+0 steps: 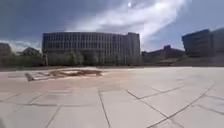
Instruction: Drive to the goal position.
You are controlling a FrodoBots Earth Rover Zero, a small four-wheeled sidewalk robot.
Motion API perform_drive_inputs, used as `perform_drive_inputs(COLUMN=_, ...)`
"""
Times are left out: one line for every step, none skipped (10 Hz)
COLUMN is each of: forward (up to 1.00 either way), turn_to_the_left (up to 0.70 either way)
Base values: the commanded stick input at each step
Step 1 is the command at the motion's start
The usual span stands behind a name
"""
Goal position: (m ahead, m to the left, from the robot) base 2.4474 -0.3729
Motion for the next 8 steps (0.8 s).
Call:
perform_drive_inputs(forward=0.7, turn_to_the_left=0.0)
perform_drive_inputs(forward=0.7, turn_to_the_left=0.0)
perform_drive_inputs(forward=0.7, turn_to_the_left=0.0)
perform_drive_inputs(forward=0.7, turn_to_the_left=0.0)
perform_drive_inputs(forward=0.7, turn_to_the_left=0.0)
perform_drive_inputs(forward=0.7, turn_to_the_left=0.0)
perform_drive_inputs(forward=0.7, turn_to_the_left=0.0)
perform_drive_inputs(forward=0.7, turn_to_the_left=0.0)
